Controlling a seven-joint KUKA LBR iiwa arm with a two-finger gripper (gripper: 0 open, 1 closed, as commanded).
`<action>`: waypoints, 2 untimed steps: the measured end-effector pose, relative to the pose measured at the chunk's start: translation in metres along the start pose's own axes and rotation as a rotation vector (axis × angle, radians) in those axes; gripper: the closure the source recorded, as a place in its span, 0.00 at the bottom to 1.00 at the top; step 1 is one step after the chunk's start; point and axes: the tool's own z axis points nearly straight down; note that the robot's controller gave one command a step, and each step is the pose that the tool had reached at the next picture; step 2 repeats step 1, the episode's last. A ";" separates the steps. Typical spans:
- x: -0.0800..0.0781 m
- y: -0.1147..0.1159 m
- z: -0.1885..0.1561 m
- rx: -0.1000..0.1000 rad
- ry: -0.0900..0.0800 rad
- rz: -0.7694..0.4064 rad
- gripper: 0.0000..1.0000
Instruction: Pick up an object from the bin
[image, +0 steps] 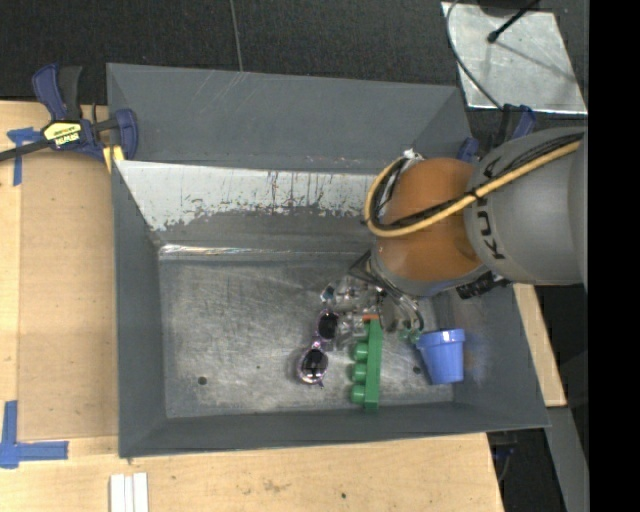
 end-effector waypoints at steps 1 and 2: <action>-0.001 0.000 -0.006 0.000 -0.002 0.000 1.00; -0.001 0.000 -0.006 0.000 -0.002 0.000 1.00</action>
Offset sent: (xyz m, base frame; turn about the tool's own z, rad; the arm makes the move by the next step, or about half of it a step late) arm -0.0001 0.0001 0.0934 0.0000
